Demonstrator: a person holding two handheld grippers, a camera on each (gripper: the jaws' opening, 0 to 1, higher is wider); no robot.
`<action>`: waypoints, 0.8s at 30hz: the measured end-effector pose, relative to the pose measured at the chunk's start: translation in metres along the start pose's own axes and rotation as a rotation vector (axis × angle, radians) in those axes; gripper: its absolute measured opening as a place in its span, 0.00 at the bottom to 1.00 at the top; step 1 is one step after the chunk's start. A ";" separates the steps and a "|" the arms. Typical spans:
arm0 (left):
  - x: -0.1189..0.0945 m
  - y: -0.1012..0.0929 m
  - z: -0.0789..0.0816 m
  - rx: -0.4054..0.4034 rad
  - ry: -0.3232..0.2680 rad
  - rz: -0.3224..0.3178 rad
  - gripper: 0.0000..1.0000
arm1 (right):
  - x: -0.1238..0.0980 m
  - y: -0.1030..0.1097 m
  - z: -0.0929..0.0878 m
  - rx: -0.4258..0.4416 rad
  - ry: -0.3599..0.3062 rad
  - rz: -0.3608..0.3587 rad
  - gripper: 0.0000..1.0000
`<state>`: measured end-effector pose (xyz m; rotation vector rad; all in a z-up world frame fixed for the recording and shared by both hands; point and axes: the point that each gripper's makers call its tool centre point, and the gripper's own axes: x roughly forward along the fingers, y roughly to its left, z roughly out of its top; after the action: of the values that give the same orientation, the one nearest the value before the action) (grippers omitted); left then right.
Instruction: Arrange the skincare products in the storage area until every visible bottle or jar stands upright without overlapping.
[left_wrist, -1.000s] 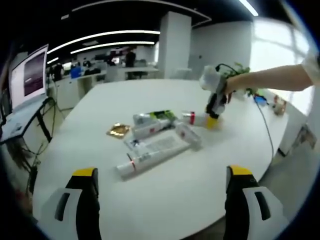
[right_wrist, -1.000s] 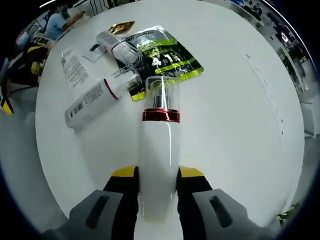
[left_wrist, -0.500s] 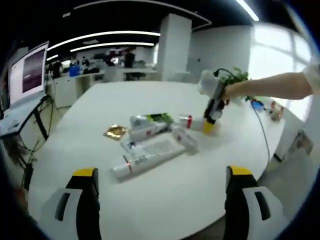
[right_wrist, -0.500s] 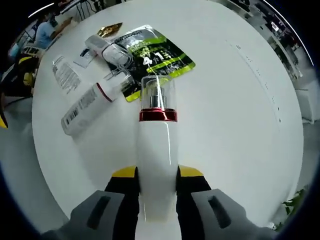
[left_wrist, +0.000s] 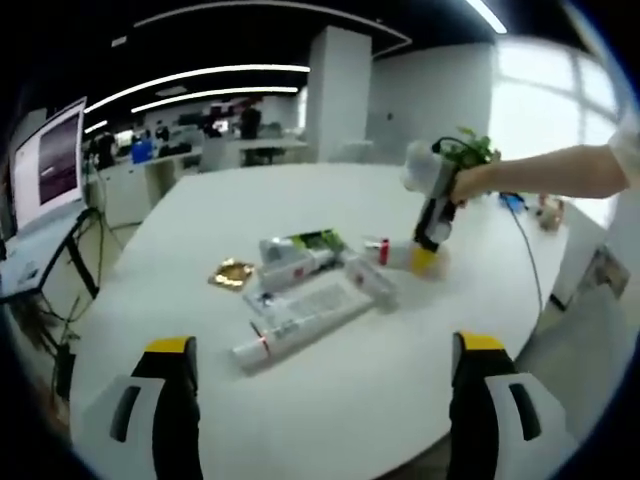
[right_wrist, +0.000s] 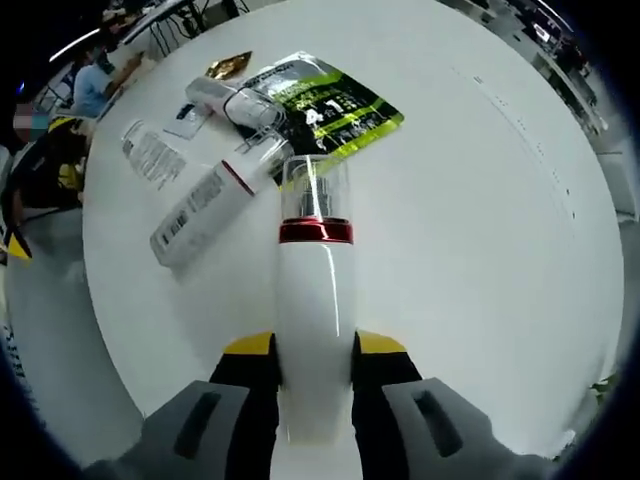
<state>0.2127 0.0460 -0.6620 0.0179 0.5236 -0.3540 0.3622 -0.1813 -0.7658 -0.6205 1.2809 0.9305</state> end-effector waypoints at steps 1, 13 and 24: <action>0.000 0.001 0.000 0.002 0.001 0.001 0.98 | 0.000 0.004 -0.001 0.028 -0.010 0.025 0.26; 0.002 0.000 0.003 0.023 0.026 -0.053 0.98 | -0.006 0.033 -0.015 0.178 -0.078 0.194 0.26; 0.014 -0.014 0.004 0.106 0.081 -0.156 0.98 | -0.008 0.058 -0.026 0.300 -0.139 0.367 0.26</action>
<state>0.2208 0.0278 -0.6646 0.0947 0.5872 -0.5347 0.2986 -0.1752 -0.7573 -0.0833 1.3992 1.0321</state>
